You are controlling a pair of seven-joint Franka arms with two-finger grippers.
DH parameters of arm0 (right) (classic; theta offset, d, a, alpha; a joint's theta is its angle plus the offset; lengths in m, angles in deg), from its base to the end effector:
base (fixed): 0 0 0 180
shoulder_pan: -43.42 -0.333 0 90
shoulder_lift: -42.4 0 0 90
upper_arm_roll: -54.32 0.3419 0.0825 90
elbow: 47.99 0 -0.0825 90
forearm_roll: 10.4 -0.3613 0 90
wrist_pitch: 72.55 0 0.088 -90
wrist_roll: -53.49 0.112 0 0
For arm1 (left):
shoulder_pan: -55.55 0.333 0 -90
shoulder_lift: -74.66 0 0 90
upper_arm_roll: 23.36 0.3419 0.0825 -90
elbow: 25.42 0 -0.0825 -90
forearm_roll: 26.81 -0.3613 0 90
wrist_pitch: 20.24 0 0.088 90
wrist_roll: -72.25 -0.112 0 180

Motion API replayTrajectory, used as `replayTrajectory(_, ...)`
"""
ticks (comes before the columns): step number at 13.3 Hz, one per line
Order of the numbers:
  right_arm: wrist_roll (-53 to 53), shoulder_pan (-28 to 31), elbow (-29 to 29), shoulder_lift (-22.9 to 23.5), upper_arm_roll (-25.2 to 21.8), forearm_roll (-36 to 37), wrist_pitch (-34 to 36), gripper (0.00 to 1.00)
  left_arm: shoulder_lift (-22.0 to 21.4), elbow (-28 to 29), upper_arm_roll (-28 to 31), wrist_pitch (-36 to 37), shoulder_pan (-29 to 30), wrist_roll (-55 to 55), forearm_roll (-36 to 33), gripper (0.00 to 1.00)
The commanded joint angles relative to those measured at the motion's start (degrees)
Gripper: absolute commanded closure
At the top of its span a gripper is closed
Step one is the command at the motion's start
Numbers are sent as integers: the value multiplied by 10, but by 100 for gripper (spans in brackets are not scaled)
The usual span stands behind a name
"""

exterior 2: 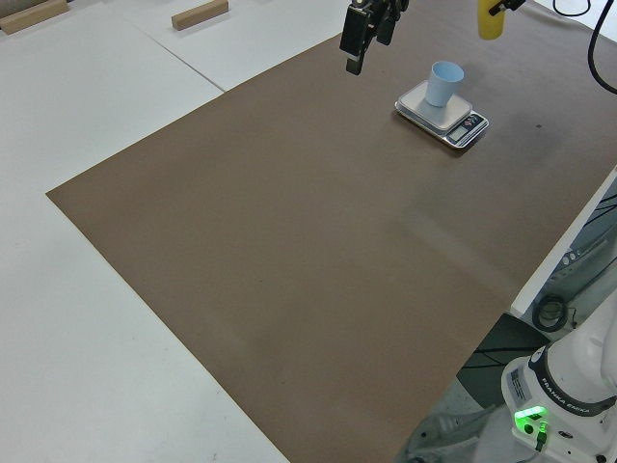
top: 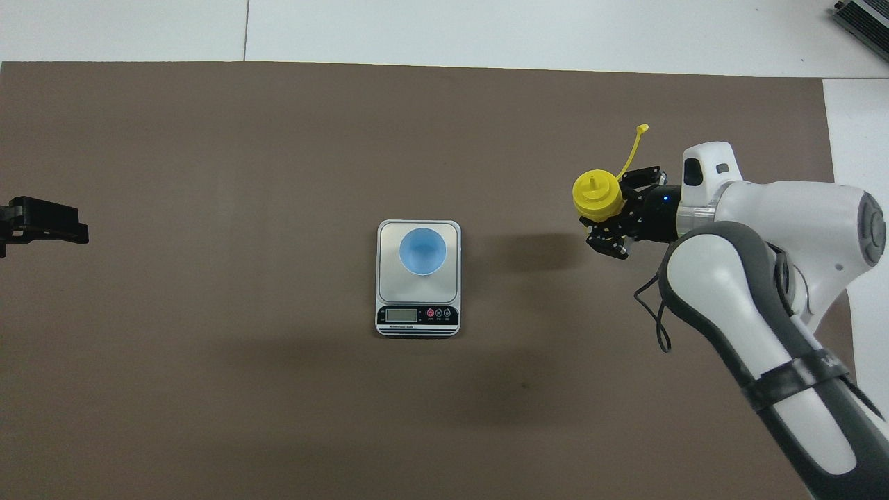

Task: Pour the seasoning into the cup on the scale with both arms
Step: 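Lift the yellow bottle with the right gripper toward the cup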

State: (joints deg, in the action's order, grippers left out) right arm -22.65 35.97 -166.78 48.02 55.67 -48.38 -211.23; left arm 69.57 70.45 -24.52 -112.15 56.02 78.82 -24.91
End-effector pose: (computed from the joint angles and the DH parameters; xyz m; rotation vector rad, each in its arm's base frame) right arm 0.5667 0.0923 0.4436 -2.4222 -1.3705 -0.6742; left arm 0.5043 -0.0102 0.6482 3.1048 0.1608 0.0275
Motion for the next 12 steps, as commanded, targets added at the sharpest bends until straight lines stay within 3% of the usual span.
replayTrajectory(1, 63, -33, -2, -10, 0, 81, -19, 95, -14, 14, -2, 1, 5, -2, -9, 0)
replayTrajectory(7, 293, -100, 20, -2, 4, 374, -26, 95, -14, 14, -2, 1, 5, -2, -9, 0)
replayTrajectory(12, 387, -145, 48, 31, 4, 508, -20, 95, -13, 14, -2, 1, 5, -2, -9, 0)
